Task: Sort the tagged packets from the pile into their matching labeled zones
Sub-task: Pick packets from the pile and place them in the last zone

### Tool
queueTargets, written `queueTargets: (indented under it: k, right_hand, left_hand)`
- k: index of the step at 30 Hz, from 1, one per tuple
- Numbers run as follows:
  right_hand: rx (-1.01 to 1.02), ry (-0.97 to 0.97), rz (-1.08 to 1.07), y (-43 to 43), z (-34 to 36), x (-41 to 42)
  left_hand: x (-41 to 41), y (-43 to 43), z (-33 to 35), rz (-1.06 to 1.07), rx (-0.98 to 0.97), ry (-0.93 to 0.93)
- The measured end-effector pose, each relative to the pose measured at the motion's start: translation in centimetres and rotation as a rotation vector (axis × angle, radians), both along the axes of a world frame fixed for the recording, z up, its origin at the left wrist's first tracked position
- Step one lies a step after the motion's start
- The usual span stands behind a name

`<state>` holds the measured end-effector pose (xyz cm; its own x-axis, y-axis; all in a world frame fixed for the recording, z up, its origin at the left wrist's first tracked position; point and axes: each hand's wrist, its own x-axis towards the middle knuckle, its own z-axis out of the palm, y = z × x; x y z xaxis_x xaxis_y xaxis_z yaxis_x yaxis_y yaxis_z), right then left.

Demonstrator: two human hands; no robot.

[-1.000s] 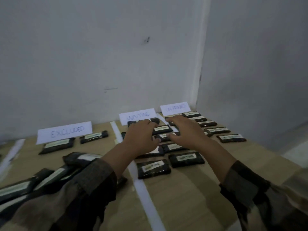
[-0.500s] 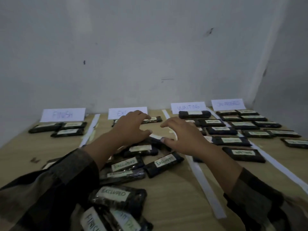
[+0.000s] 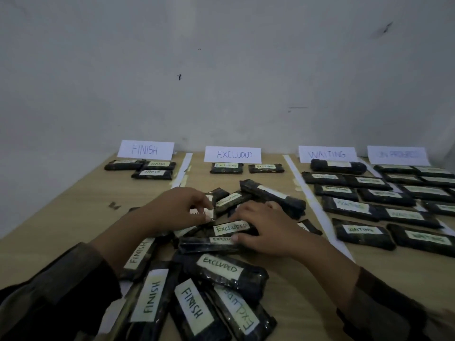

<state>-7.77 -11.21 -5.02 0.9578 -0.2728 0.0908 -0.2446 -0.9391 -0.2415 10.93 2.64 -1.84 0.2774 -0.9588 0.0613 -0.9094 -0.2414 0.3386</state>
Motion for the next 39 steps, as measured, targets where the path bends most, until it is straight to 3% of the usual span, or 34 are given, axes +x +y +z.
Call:
queueTargets:
  k: [5,9,22,30,39]
  right_hand:
    - [0.029,0.083,0.036,0.0,-0.9,0.3]
    - [0.053,0.056,0.054,0.0,-1.1,0.4]
    - [0.093,-0.118,0.067,0.2,-0.2,0.9]
    - [-0.060,-0.177,-0.032,-2.8,2.9,3.7]
    - [-0.093,-0.137,-0.199,-9.2,5.1,7.1]
  left_hand:
    - [0.0,2.4,-0.8,-0.012,0.105,0.124]
    - [-0.4,3.2,-1.6,-0.042,0.161,0.108]
    - [0.9,3.6,-1.5,0.025,-0.082,0.200]
    - [4.2,2.7,0.0,0.098,-0.201,0.122]
    - [7.0,-1.7,0.3,0.136,-0.173,-0.038]
